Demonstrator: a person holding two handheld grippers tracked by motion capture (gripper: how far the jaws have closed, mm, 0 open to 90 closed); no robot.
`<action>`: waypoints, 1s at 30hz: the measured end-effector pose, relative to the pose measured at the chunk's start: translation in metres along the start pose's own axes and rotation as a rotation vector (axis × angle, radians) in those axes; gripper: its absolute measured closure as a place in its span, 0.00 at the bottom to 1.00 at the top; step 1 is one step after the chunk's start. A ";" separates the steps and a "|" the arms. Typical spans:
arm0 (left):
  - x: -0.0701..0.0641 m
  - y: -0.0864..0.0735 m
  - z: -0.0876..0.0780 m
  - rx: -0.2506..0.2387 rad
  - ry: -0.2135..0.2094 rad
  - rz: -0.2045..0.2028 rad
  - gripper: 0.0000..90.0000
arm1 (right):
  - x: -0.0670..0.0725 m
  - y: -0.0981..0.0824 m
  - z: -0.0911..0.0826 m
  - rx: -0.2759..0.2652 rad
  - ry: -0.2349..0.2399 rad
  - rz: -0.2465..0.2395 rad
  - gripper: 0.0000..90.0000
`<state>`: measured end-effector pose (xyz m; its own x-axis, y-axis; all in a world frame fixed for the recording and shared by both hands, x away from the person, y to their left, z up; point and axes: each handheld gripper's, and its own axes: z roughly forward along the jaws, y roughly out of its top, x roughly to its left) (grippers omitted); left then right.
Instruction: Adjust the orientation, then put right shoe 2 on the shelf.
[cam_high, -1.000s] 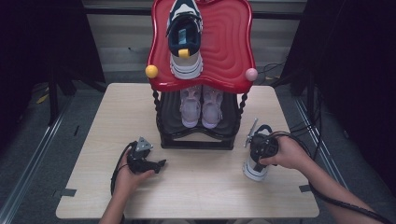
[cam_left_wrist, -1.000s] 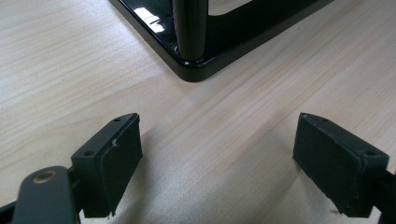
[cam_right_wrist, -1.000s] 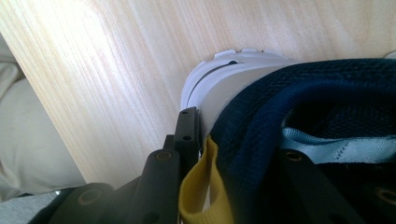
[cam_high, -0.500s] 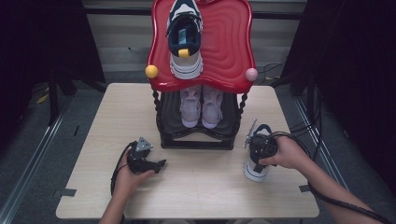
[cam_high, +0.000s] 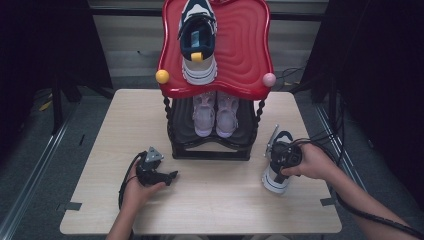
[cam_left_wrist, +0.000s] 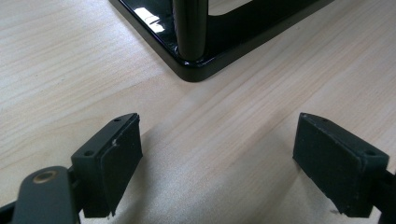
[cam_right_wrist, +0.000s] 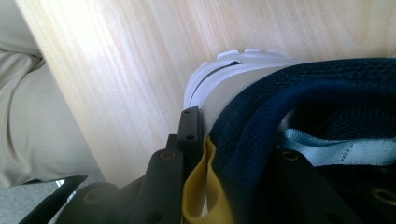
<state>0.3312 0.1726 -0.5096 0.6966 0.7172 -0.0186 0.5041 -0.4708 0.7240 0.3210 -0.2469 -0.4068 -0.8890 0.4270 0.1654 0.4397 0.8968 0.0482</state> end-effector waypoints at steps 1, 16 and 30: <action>0.000 0.000 0.000 0.000 0.000 0.000 0.17 | 0.001 0.000 -0.003 0.000 -0.006 -0.002 0.82; 0.000 0.000 0.000 -0.001 0.001 -0.002 0.17 | 0.008 0.001 -0.064 -0.006 -0.037 -0.039 0.82; 0.000 0.000 0.000 0.000 0.001 -0.001 0.17 | 0.014 0.006 -0.116 0.003 -0.080 -0.068 0.82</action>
<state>0.3314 0.1725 -0.5094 0.6955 0.7183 -0.0184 0.5050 -0.4703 0.7237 0.3257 -0.2489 -0.2900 -0.9240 0.3732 0.0831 0.3781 0.9242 0.0541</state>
